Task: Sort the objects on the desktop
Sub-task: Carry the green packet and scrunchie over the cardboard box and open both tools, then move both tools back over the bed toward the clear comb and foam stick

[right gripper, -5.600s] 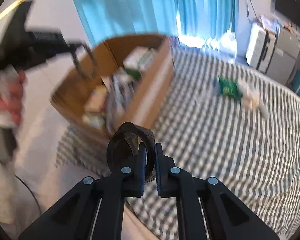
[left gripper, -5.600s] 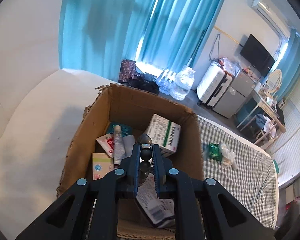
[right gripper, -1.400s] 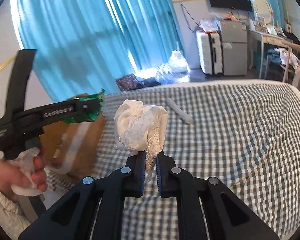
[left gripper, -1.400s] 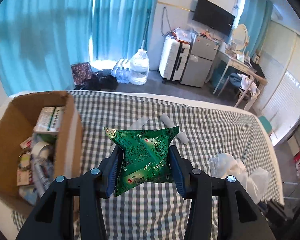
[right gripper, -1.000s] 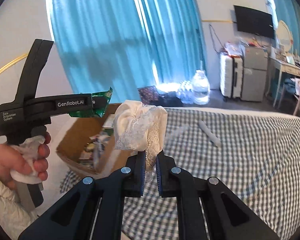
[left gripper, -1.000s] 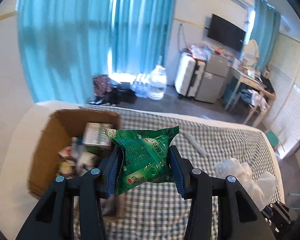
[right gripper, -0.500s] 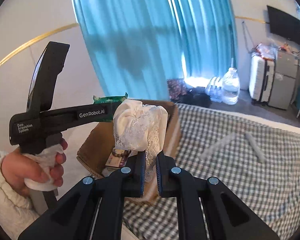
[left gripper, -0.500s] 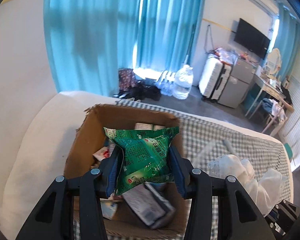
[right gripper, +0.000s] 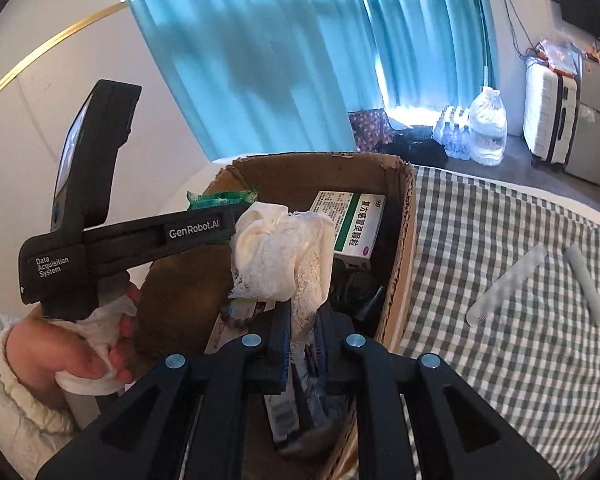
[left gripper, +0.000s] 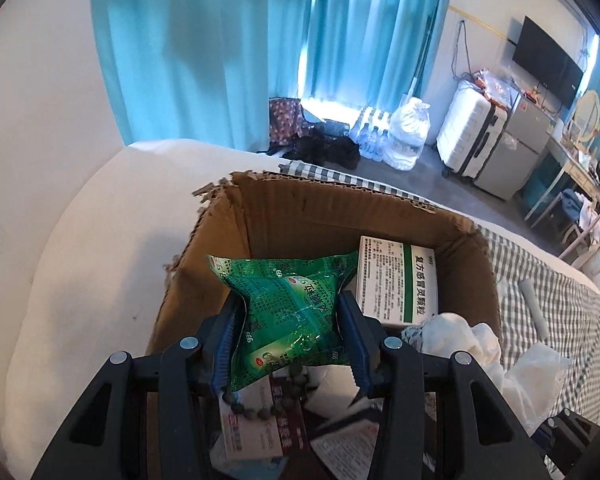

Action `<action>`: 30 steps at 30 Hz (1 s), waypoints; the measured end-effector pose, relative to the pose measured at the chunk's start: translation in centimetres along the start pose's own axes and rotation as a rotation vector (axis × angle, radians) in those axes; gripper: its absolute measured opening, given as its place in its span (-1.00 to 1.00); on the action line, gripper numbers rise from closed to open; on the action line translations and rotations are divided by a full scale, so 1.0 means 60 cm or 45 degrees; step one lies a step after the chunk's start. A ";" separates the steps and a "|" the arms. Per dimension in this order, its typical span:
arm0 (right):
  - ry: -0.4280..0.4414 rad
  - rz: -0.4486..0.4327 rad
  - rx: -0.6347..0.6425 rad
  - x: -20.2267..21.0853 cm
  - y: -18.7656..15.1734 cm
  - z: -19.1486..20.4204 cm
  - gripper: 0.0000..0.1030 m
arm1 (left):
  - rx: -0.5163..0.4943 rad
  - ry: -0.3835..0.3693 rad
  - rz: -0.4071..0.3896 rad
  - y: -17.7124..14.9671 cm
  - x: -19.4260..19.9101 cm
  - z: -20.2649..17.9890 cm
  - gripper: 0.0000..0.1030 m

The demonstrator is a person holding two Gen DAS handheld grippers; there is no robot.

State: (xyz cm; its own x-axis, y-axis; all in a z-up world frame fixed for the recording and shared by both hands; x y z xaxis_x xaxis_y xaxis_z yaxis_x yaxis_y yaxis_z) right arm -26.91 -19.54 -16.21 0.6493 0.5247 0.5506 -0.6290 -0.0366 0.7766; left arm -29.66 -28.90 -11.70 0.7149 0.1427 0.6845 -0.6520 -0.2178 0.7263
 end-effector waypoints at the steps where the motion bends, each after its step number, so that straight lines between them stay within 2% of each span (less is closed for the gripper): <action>1: 0.002 -0.002 -0.006 -0.002 0.000 -0.005 -0.63 | -0.006 0.003 0.008 0.001 -0.005 -0.002 0.08; 2: -0.004 -0.012 -0.013 0.000 0.000 -0.010 -0.38 | -0.011 0.009 0.014 0.001 -0.008 -0.004 0.27; 3: -0.021 -0.034 -0.017 0.006 0.002 -0.017 -0.25 | -0.015 0.019 0.012 0.003 -0.007 -0.004 0.41; 4: -0.028 -0.054 -0.019 0.012 0.006 -0.023 -0.24 | -0.020 0.050 -0.004 0.005 -0.004 -0.004 0.65; 5: -0.024 -0.075 -0.022 0.018 0.008 -0.026 -0.24 | -0.021 0.066 -0.020 0.008 -0.002 -0.004 0.72; 13: -0.107 -0.165 -0.110 0.103 0.023 -0.086 -0.24 | -0.035 0.086 -0.053 0.011 0.058 -0.028 0.77; 18: -0.239 -0.250 -0.139 0.199 0.026 -0.152 -0.24 | -0.027 0.064 -0.136 -0.003 0.135 -0.082 0.92; 20: -0.301 -0.281 -0.130 0.242 0.021 -0.176 -0.24 | -0.003 0.002 -0.178 -0.019 0.170 -0.121 1.00; 22: -0.371 -0.305 -0.109 0.288 0.013 -0.201 -0.24 | -0.006 -0.068 -0.186 -0.042 0.196 -0.168 1.00; 30: -0.549 -0.354 -0.039 0.441 -0.028 -0.294 -0.24 | -0.214 -0.177 -0.164 -0.115 0.225 -0.339 1.00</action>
State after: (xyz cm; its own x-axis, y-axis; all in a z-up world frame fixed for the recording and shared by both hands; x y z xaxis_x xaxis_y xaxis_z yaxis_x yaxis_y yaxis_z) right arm -16.22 9.39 -8.35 0.9070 0.1124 0.4059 -0.4156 0.0825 0.9058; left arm -20.64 -5.81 -6.22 0.8153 0.0224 0.5786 -0.5775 -0.0413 0.8153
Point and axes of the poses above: each gripper's, at about its wrist camera, not at the fingertips, and x roughly against the way its jaws point, z to its left, y to its top, the point moved 4 cm from there along -x, roughly the way its jaws point, and after that the axes turned 10 degrees about -z, right-handed, at the moved point
